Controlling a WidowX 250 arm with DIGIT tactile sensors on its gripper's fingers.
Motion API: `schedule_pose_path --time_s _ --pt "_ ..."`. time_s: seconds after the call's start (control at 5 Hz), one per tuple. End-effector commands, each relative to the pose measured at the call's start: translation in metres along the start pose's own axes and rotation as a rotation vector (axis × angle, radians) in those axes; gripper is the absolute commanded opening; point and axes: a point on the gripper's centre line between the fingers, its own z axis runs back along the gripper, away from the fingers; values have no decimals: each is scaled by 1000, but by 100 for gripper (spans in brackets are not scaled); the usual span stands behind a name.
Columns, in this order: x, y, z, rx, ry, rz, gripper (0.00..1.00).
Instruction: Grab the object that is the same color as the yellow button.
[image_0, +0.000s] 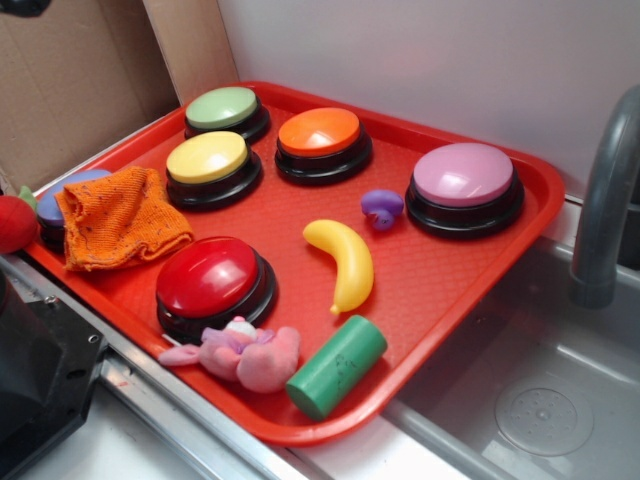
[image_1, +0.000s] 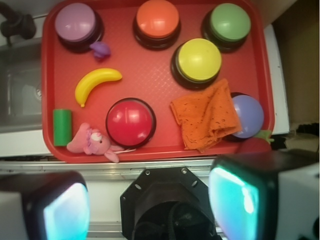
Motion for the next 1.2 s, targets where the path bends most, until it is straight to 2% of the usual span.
schedule_pose_path --time_s 0.0,0.2,0.4,0.6,1.0 --pt "0 0 0 0 0 0 100" --pt "13 -3 -12 -111 27 191 100" --pt "28 -11 -25 -113 -3 400 100" --pt "45 -24 -43 -95 -31 497 100" --pt "66 -56 -84 -108 -53 570 100"
